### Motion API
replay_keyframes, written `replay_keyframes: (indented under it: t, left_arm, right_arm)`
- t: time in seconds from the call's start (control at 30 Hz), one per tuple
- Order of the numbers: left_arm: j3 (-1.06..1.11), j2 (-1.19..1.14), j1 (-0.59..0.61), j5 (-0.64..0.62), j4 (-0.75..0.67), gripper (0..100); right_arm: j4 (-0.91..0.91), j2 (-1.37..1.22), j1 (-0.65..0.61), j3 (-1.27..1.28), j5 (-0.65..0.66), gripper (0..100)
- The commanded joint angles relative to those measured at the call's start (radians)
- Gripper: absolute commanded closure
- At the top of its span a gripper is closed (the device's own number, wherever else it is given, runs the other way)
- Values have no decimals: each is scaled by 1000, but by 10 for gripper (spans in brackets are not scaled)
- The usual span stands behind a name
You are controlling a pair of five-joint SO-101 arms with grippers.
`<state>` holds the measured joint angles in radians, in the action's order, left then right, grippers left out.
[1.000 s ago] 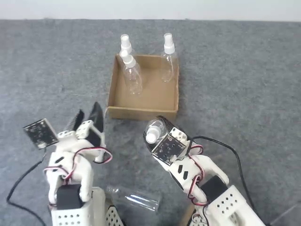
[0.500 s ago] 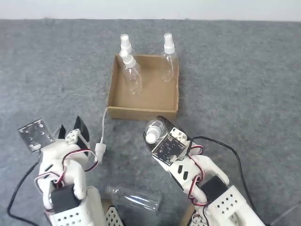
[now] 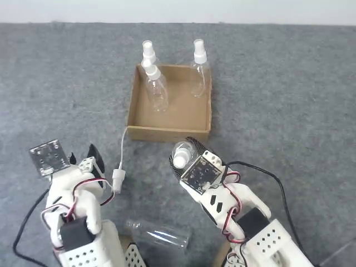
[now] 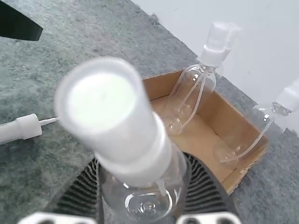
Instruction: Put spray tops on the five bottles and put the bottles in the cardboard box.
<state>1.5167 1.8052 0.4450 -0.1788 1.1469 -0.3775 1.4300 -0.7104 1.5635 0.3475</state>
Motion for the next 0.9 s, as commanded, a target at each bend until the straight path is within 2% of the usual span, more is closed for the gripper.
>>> replay_keyframes:
  t: [0.0,0.23,0.53,0.73,0.87]
  left_arm:
    - [28,17,-9,17,-17,830]
    - [107,17,-58,18,-103,830]
    - [110,17,-58,15,-103,830]
    - [110,17,-58,14,-103,830]
    - [111,17,-58,14,-103,830]
  right_arm:
    - [-77,16,13,-87,-23,992]
    - [-154,15,7,-226,-23,991]
    - [-157,13,-8,-290,-21,991]
    - [-265,-5,-8,-459,-21,991]
    - [-280,-125,-10,-566,-21,991]
